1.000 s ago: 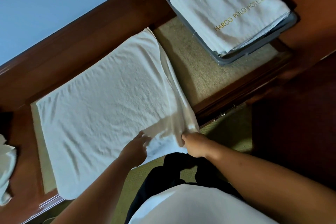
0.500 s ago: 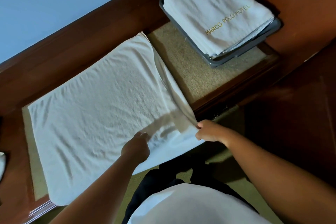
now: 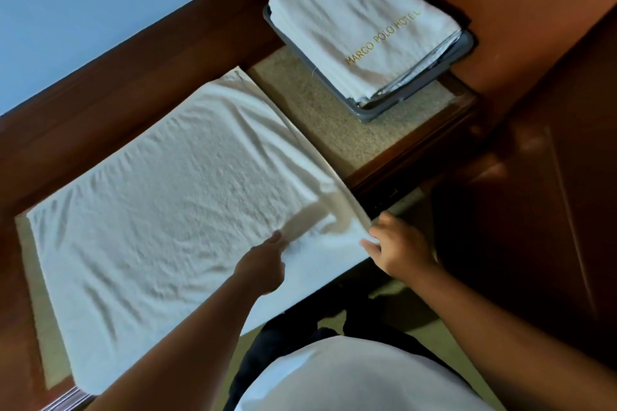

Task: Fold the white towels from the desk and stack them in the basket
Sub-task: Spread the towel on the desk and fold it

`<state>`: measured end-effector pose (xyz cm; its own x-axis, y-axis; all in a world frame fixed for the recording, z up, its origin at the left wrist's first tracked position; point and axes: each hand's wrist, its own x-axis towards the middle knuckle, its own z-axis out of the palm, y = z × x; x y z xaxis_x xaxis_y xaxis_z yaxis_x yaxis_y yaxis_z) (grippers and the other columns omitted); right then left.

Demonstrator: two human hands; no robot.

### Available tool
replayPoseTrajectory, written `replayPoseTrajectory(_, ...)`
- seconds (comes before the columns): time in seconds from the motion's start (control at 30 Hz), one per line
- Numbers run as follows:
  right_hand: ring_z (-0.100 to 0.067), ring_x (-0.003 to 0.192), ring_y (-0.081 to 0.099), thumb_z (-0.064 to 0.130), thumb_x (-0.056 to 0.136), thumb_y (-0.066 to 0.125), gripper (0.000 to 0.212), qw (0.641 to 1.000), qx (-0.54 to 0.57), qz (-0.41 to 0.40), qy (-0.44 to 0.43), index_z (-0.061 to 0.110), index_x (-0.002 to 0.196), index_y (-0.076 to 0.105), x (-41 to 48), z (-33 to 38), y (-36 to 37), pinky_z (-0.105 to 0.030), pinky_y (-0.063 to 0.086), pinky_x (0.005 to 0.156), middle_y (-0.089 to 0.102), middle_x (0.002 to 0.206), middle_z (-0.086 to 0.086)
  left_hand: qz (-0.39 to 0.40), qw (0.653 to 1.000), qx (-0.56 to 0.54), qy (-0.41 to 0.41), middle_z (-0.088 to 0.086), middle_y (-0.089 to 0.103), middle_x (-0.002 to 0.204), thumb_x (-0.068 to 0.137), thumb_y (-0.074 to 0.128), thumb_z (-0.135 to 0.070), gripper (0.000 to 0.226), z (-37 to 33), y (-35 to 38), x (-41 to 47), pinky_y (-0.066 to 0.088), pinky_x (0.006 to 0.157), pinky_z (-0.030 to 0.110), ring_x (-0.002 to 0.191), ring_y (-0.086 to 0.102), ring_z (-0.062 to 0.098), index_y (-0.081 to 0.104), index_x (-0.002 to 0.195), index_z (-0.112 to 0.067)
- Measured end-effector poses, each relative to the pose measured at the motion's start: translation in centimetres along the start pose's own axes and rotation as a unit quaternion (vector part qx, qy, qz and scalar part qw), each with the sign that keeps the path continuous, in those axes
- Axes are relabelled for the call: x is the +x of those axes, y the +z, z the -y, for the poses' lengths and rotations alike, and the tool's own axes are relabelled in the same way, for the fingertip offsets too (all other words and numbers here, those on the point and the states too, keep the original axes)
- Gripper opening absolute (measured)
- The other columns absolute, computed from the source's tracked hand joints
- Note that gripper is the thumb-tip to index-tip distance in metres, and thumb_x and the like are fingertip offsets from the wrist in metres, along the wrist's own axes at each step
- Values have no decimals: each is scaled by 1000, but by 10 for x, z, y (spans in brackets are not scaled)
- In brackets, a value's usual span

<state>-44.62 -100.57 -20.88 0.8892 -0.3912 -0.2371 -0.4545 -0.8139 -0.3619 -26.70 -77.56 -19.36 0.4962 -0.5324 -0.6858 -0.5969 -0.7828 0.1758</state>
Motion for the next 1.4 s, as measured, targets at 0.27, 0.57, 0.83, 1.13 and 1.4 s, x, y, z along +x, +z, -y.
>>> replayPoseTrajectory(0.27,-29,110,57,47,99,53,44,983,34,121,135,17,132,57,-10,-30,9,-33,47,88,46,136,-10,0,999,44,-2,1,7,169,101,50,-24,56,-12,3,-5,37,115,40,136,48,31,35,155,-26)
replayPoseTrajectory(0.57,-24,97,58,40,96,57,31,972,61,145,173,14,113,59,7,-30,15,-31,46,80,56,120,-7,5,999,40,1,-2,7,169,100,52,-24,57,-10,-1,-5,38,115,39,138,46,29,34,155,-28)
replayPoseTrajectory(0.83,-29,103,63,31,96,58,16,964,55,119,230,17,102,56,28,-27,6,-34,51,79,63,114,-7,6,1000,27,9,-10,8,168,98,57,-25,57,-2,1,-4,46,106,37,134,48,28,37,151,-34)
replayPoseTrajectory(1.13,-28,115,54,26,96,62,31,980,128,82,129,17,124,52,71,18,13,-38,48,95,44,132,-7,-33,998,-57,22,-7,41,157,101,54,-28,56,10,-14,0,36,111,29,139,45,17,35,154,-29)
replayPoseTrajectory(1.4,-37,114,50,27,86,65,36,996,55,-14,67,15,120,59,145,56,2,-44,41,96,52,123,-13,-103,980,-169,-16,0,39,155,98,57,-23,50,54,-31,20,40,110,30,132,50,22,47,147,-24)
